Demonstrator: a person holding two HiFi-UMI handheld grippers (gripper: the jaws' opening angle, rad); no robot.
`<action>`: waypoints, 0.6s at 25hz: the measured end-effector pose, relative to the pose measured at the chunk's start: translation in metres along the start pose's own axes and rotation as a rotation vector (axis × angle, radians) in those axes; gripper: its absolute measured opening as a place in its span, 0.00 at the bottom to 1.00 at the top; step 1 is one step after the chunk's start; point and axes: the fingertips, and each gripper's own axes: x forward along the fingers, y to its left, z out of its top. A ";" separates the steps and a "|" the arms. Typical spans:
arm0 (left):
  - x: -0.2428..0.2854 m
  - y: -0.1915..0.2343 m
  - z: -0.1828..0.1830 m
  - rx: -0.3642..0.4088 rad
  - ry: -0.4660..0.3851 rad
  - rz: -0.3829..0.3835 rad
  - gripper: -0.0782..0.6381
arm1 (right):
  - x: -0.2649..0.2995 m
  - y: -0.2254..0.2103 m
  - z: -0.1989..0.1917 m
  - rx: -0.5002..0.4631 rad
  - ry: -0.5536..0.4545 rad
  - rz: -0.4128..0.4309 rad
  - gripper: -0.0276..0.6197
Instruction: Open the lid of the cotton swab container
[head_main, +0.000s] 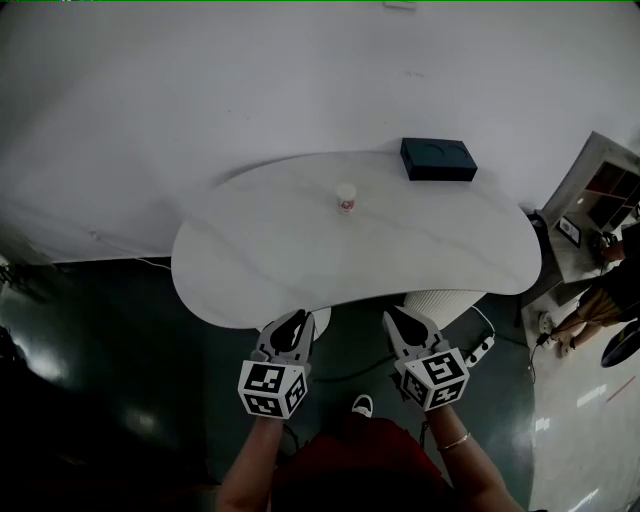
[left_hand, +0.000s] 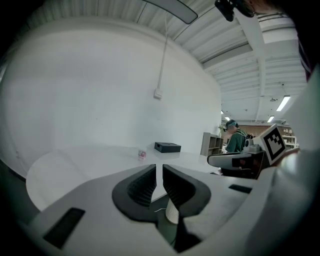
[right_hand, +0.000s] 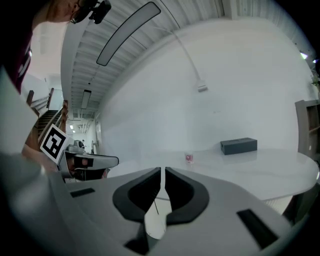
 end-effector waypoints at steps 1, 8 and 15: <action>0.005 0.001 0.001 -0.004 0.003 0.003 0.16 | 0.003 -0.004 0.000 0.000 0.008 0.000 0.07; 0.033 0.007 0.002 -0.007 0.029 0.027 0.16 | 0.018 -0.033 0.006 0.001 0.018 -0.002 0.08; 0.054 0.008 0.001 -0.024 0.047 0.037 0.18 | 0.028 -0.053 0.003 0.008 0.040 0.011 0.15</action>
